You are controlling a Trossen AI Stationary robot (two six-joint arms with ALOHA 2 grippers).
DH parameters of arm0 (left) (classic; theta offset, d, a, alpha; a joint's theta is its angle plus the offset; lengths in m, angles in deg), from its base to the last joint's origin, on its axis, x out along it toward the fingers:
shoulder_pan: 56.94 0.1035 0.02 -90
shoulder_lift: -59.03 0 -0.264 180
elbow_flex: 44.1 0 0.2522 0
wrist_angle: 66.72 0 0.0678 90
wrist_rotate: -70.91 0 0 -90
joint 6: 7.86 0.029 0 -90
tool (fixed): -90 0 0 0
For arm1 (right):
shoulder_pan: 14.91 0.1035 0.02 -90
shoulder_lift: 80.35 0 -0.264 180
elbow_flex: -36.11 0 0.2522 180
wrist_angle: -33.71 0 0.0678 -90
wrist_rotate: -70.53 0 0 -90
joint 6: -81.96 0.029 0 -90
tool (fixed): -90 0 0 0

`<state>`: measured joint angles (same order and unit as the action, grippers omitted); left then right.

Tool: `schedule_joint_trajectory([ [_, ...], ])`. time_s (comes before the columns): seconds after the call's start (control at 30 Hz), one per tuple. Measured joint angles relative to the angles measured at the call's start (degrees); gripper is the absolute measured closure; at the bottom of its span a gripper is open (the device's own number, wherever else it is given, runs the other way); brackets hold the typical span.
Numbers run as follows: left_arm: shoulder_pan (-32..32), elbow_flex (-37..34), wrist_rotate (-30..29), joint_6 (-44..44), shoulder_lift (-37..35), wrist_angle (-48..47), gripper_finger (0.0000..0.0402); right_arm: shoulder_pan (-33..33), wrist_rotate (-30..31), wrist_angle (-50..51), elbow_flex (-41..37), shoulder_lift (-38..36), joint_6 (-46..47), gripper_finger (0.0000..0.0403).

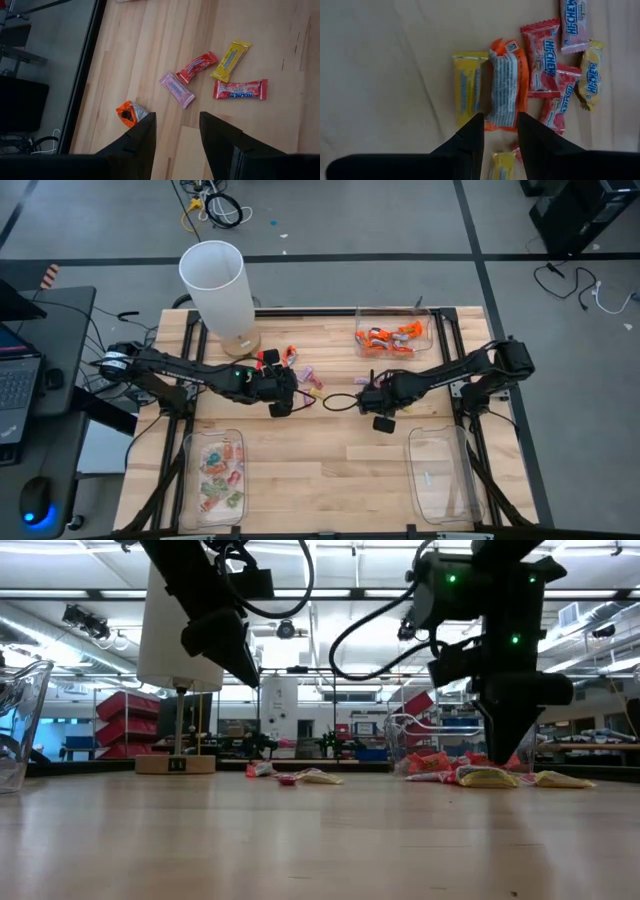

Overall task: Sort candy
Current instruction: Put the large orange chocolate bar into the top right transparent bin

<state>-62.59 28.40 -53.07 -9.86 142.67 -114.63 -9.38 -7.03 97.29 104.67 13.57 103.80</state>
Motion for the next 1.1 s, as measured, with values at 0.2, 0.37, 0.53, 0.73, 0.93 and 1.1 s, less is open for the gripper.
schedule_joint_trajectory([
  [0.2,0.0,0.0,0.0,0.0,0.0,0.0,0.0249,-1.3,0.2,-2.0,0.0,1.1,-0.4,0.0299],
  [0.37,0.0,0.0,0.0,0.0,0.0,0.1,0.0249,-1.9,0.1,-3.7,0.0,1.9,-1.3,0.0299],
  [0.53,0.0,-0.1,0.1,0.0,0.0,0.4,0.0249,-2.2,0.1,-4.1,0.0,3.1,-1.4,0.0299],
  [0.73,0.0,-0.1,0.2,0.0,0.0,0.4,0.0249,-2.2,-0.5,-5.2,0.0,5.3,-2.9,0.0304],
  [0.93,0.0,-0.1,0.2,0.0,0.0,0.5,0.0249,-2.2,-1.6,-5.1,0.0,4.7,-2.9,0.0345],
  [1.1,0.0,-0.1,0.2,0.0,0.0,1.6,0.0249,-2.2,-2.2,-4.9,0.2,4.1,-2.9,0.0386],
])
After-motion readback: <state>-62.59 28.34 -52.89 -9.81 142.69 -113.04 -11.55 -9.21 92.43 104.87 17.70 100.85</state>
